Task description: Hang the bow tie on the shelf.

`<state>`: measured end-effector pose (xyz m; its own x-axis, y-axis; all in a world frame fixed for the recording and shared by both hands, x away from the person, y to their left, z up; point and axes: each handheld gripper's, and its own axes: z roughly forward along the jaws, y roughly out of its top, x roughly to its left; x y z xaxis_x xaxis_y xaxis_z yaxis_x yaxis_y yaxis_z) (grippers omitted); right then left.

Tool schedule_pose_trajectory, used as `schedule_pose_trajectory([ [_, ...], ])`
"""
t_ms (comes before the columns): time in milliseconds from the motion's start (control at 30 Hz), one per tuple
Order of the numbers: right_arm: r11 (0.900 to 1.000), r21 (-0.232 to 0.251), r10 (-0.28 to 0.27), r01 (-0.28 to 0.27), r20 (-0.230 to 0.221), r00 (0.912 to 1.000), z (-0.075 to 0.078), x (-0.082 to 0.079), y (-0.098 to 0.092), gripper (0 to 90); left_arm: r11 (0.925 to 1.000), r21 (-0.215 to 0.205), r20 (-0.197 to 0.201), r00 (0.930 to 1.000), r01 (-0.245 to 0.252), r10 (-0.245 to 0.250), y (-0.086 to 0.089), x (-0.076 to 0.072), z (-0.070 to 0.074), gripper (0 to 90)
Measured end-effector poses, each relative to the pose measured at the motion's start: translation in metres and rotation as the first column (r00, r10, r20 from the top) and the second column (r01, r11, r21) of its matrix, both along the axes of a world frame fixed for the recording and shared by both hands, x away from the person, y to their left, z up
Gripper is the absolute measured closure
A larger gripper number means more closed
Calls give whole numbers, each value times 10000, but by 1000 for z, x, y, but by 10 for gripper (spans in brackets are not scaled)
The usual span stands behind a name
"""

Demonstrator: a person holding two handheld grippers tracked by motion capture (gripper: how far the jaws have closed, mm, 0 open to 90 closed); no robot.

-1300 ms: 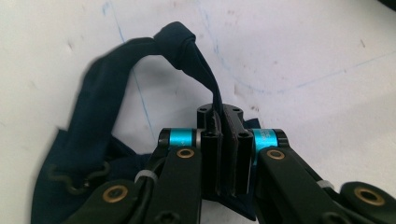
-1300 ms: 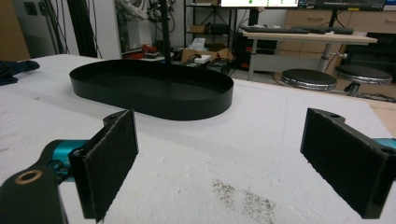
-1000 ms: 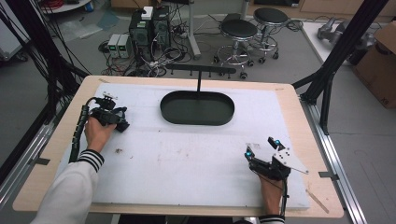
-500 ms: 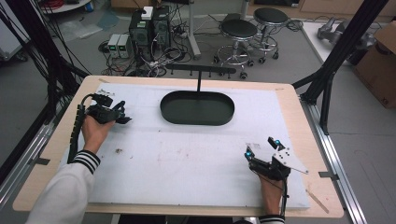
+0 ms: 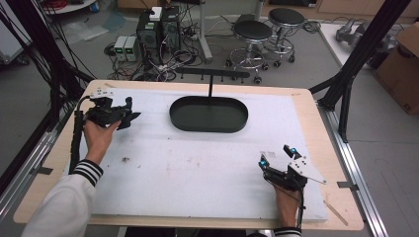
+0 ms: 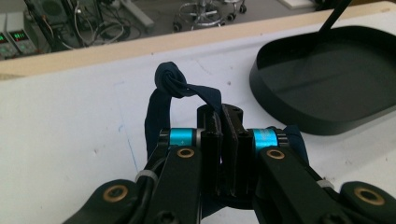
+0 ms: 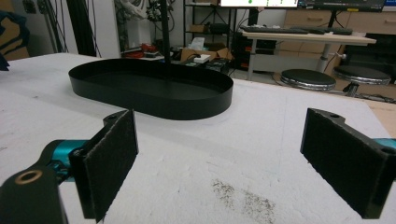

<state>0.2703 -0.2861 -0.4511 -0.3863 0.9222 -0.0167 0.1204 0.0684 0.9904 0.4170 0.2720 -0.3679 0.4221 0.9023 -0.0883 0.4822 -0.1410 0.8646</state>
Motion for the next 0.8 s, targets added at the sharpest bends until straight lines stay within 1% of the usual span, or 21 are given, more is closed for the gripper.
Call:
schedule_pose_trajectory([
  [33,10000,-12,-3,3,3,10000,0,0,0,102,10000,-57,107,9999,7,-6,0,0,1,858],
  [67,10000,11,5,-5,-33,10000,0,0,0,102,10000,-57,107,9999,7,-6,0,0,1,859],
  [100,10000,-13,-2,2,2,10000,0,0,0,102,10000,-78,210,9998,6,-4,0,-1,2,859],
  [133,10000,25,4,-4,-41,10000,0,0,0,102,9999,-99,407,9992,19,-15,-1,-2,4,859],
  [200,10000,-19,-12,12,2,10000,0,0,0,102,10000,-18,593,9982,66,-64,-2,-3,8,859],
  [267,10000,20,-14,15,-36,10000,0,0,0,102,9999,-115,821,9966,99,-89,-5,-4,13,859],
  [300,10000,20,-14,15,-36,10000,0,0,0,102,9999,-115,821,9966,99,-89,-5,-4,13,859],
  [333,10000,13,-13,13,-36,10000,0,0,0,102,9997,-164,845,9963,179,-165,-7,-4,16,859],
  [400,10000,-13,-6,6,-9,10000,0,0,0,102,9987,-387,931,9952,342,-304,-12,-3,22,859],
  [433,10000,15,-1,2,-34,10000,0,0,0,102,9968,-601,1129,9925,530,-459,-18,-3,28,859],
  [467,10000,15,-1,2,-34,10000,0,0,0,102,9968,-601,1129,9925,530,-459,-18,-3,28,859],
  [533,10000,14,-10,10,-32,10000,0,0,0,102,9941,-832,1214,9909,692,-588,-23,-3,33,859],
  [667,10000,12,-3,3,8,10000,0,0,0,102,9904,-992,1485,9856,963,-809,-36,-3,40,859],
  [700,10000,21,-1,1,-2,10000,0,0,0,102,9886,-1016,1671,9815,1111,-932,-41,-3,44,859],
  [733,10000,21,-1,1,-2,10000,0,0,0,102,9886,-1016,1671,9815,1111,-932,-41,-3,44,859],
  [767,10000,47,-19,19,-24,10000,0,0,0,102,9858,-1197,1735,9802,1174,-957,-43,-3,45,859],
  [800,10000,51,-11,11,-29,10000,0,0,0,102,9851,-1234,1781,9793,1196,-966,-45,-3,46,859],
])
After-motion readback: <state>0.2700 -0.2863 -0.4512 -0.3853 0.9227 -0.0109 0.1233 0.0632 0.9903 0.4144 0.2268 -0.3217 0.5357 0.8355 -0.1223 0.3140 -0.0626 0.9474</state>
